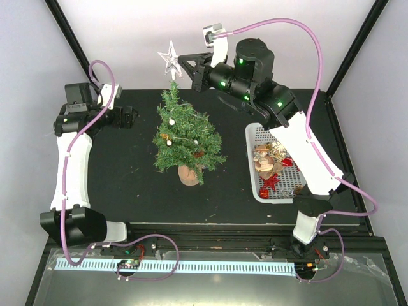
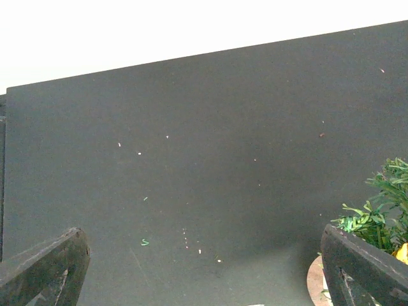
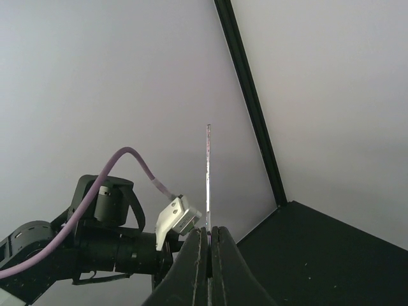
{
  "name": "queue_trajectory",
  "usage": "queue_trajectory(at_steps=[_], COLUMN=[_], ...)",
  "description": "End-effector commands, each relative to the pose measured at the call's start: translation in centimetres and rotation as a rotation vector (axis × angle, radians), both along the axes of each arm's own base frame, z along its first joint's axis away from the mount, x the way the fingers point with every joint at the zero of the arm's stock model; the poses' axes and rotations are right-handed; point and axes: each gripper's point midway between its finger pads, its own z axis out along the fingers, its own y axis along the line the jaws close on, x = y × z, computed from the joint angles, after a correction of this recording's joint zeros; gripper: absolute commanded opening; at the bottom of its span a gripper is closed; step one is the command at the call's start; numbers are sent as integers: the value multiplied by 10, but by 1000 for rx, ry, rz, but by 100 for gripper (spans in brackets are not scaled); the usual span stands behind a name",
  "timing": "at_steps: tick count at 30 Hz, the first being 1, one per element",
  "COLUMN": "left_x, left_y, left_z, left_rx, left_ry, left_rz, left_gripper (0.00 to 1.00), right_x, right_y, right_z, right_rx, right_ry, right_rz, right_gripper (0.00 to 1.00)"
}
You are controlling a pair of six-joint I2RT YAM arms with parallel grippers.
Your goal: Decorate the small christmas tree
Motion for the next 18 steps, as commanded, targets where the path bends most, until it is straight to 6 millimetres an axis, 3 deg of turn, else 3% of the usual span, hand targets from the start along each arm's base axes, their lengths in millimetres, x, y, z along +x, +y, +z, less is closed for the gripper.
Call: queue_trajectory(at_steps=[1, 18], left_x=[6, 11], left_y=[0, 2], left_z=[5, 5], left_rx=[1, 8], left_ry=[-23, -29], left_rz=[9, 14], left_gripper=[99, 99], right_x=[-15, -18], right_y=[-7, -4], right_z=[18, -3], right_rx=[47, 27], right_ry=[-13, 18], right_rz=[25, 44], right_gripper=[1, 1])
